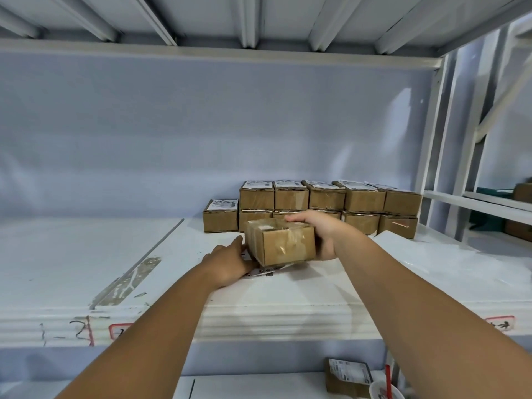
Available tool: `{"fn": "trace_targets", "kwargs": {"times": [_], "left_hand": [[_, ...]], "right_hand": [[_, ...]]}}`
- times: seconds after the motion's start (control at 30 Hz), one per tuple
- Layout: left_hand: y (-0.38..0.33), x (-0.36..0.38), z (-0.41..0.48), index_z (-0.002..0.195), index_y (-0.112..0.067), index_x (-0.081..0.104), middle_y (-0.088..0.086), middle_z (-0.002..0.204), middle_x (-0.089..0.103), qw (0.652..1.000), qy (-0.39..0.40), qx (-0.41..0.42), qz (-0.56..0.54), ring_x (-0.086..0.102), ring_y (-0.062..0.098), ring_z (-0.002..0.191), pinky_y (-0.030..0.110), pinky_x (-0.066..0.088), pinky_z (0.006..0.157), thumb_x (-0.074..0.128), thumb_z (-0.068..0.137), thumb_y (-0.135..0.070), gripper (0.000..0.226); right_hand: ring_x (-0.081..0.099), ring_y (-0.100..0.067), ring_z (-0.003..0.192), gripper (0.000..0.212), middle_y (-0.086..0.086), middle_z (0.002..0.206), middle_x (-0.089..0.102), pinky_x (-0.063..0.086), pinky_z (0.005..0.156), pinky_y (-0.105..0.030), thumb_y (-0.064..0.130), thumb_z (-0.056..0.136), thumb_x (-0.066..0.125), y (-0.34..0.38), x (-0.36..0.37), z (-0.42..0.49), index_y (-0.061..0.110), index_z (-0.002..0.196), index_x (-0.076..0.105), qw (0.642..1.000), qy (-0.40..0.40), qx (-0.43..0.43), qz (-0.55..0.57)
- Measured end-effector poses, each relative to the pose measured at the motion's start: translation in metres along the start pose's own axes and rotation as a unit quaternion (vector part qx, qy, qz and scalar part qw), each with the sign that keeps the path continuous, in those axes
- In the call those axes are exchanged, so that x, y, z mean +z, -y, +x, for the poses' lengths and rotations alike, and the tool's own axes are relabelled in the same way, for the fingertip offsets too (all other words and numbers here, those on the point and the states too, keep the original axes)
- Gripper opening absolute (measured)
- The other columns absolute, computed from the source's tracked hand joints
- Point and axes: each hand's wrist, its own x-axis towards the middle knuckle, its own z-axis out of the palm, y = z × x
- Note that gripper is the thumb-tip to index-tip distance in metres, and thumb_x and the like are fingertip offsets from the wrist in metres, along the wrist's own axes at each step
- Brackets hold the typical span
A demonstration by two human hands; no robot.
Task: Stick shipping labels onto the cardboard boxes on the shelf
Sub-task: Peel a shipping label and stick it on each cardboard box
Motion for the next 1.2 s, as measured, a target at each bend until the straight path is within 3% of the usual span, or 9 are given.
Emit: {"fn": "trace_targets", "kwargs": {"times": [0.1, 0.23, 0.5, 0.73, 0.87, 0.93, 1.0, 1.2], "left_hand": [[0.0, 0.001, 0.0, 0.118, -0.032, 0.04, 0.0, 0.126, 0.056, 1.0, 0.0, -0.003, 0.007, 0.05, 0.027, 0.111, 0.039, 0.042, 0.094, 0.046, 0.061, -0.072, 0.07], [-0.003, 0.002, -0.003, 0.136, -0.042, 0.026, 0.001, 0.128, 0.051, 1.0, 0.007, 0.006, 0.02, 0.045, 0.025, 0.12, 0.04, 0.039, 0.099, 0.056, 0.053, -0.083, 0.097], [-0.002, -0.001, -0.006, 0.142, -0.049, -0.011, -0.011, 0.137, 0.05, 0.998, 0.009, 0.05, -0.039, 0.044, 0.019, 0.127, 0.042, 0.037, 0.105, 0.062, 0.034, -0.085, 0.135], [0.005, -0.003, -0.003, 0.144, -0.048, -0.003, -0.014, 0.149, 0.032, 0.986, 0.056, 0.092, -0.127, 0.034, 0.012, 0.135, 0.039, 0.033, 0.111, 0.079, 0.032, -0.075, 0.142], [0.004, -0.016, -0.016, 0.148, -0.039, 0.003, -0.018, 0.144, 0.033, 0.942, 0.124, 0.107, -0.294, 0.038, 0.005, 0.128, 0.025, 0.031, 0.107, 0.083, 0.034, -0.068, 0.142], [0.003, -0.017, -0.017, 0.149, -0.038, 0.003, -0.019, 0.141, 0.031, 0.936, 0.097, 0.092, -0.327, 0.036, 0.003, 0.122, 0.022, 0.027, 0.1, 0.066, 0.055, -0.075, 0.119], [0.002, -0.012, -0.014, 0.147, -0.043, 0.009, -0.018, 0.141, 0.033, 0.942, 0.052, 0.081, -0.32, 0.036, 0.003, 0.12, 0.023, 0.026, 0.098, 0.051, 0.063, -0.08, 0.102], [0.004, -0.005, -0.014, 0.143, -0.041, 0.029, -0.014, 0.142, 0.039, 0.944, -0.017, 0.09, -0.318, 0.046, 0.008, 0.123, 0.024, 0.036, 0.097, 0.066, 0.058, -0.077, 0.1]], "right_hand": [[0.065, -0.021, 0.06, 0.018, -0.006, 0.07, 0.068, 0.054, 0.052, -0.026, 0.031, 0.089, 0.058, 0.008, 0.0, -0.001, 0.015, 0.082, 0.061, 0.999, -0.003, 0.005, 0.035], [0.063, -0.024, 0.07, 0.014, -0.008, 0.083, 0.064, 0.056, 0.05, -0.031, 0.028, 0.089, 0.059, 0.01, 0.005, 0.008, 0.014, 0.089, 0.059, 0.999, -0.008, 0.008, 0.048], [0.067, -0.025, 0.079, 0.025, -0.008, 0.095, 0.071, 0.054, 0.066, -0.03, 0.034, 0.087, 0.061, -0.013, 0.008, 0.024, 0.017, 0.105, 0.066, 0.999, -0.024, -0.025, 0.015], [0.067, -0.029, 0.101, 0.035, -0.011, 0.114, 0.069, 0.055, 0.084, -0.037, 0.034, 0.087, 0.063, -0.022, 0.011, 0.023, 0.013, 0.114, 0.067, 0.997, -0.032, -0.052, 0.046], [0.066, -0.03, 0.103, 0.025, -0.012, 0.113, 0.069, 0.051, 0.093, -0.045, 0.027, 0.09, 0.061, -0.025, 0.014, 0.021, 0.016, 0.111, 0.067, 0.995, -0.035, -0.082, 0.046], [0.066, -0.03, 0.101, 0.026, -0.012, 0.112, 0.07, 0.051, 0.091, -0.044, 0.026, 0.09, 0.061, -0.027, 0.016, 0.02, 0.017, 0.113, 0.067, 0.994, -0.034, -0.091, 0.052], [0.066, -0.029, 0.094, 0.024, -0.012, 0.11, 0.07, 0.052, 0.088, -0.042, 0.026, 0.09, 0.061, -0.026, 0.018, 0.019, 0.016, 0.111, 0.067, 0.993, -0.032, -0.101, 0.047], [0.064, -0.024, 0.077, 0.017, -0.009, 0.084, 0.07, 0.051, 0.08, -0.034, 0.027, 0.091, 0.056, -0.025, 0.025, 0.01, 0.014, 0.09, 0.066, 0.991, -0.041, -0.129, -0.013]]}}
